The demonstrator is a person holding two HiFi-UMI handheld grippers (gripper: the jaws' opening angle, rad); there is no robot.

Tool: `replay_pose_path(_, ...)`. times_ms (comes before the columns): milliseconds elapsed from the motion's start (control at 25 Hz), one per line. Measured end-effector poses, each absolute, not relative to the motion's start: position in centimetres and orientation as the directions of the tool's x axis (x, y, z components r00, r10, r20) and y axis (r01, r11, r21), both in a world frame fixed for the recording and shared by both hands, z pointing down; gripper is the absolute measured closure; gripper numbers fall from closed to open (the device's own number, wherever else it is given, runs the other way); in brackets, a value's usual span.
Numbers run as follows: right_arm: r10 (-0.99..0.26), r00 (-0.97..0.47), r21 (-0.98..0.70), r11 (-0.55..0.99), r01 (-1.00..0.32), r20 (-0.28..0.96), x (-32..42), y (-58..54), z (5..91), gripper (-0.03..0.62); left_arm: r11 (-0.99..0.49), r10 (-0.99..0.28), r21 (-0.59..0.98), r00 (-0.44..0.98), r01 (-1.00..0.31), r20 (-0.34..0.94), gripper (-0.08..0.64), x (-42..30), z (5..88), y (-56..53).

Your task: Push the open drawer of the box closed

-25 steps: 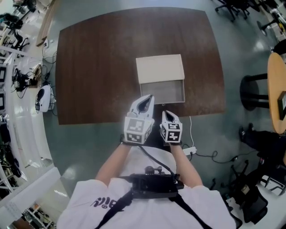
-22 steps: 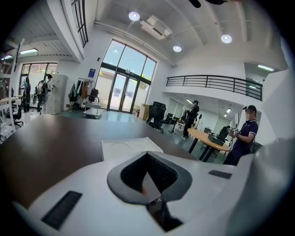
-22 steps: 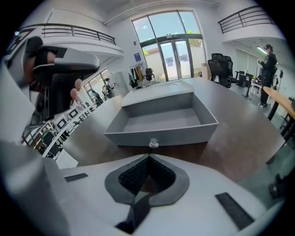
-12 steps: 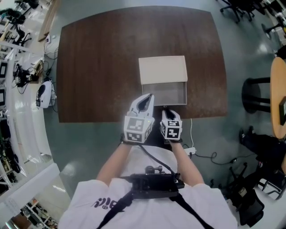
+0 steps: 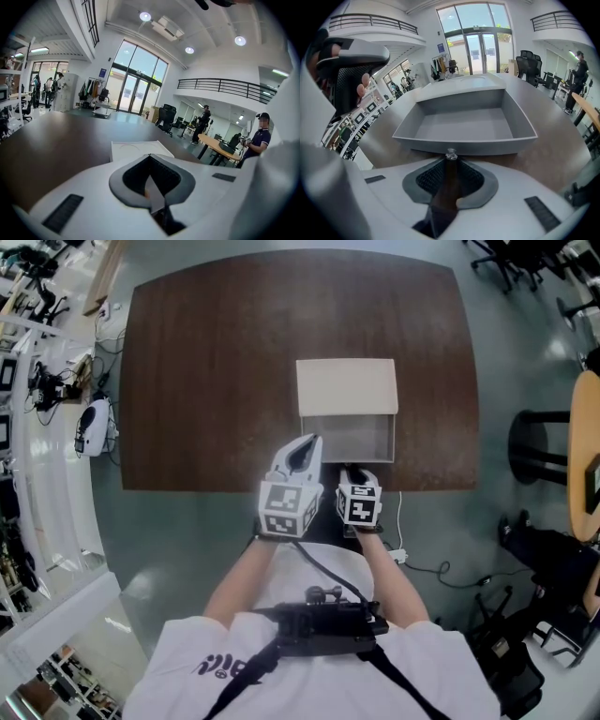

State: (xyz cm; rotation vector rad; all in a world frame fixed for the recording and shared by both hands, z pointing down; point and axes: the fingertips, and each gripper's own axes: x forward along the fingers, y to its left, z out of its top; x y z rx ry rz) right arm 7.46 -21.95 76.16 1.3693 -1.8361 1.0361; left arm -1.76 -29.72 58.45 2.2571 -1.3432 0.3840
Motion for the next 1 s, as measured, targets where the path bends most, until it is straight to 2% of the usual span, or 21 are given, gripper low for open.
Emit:
replay_pose_path(360, -0.483, -0.273, -0.23, 0.147, -0.962, 0.832, 7.2, -22.5, 75.6, 0.523, -0.384, -0.751, 0.271, 0.469, -0.883, 0.465, 0.548, -2.3, 58.4, -30.3)
replay_pose_path(1000, -0.503, -0.287, -0.222, 0.186, -0.957, 0.815, 8.0, -29.6, 74.8, 0.525, -0.32, -0.789, 0.266, 0.411, -0.909, 0.457, 0.548, -3.3, 57.6, -33.2)
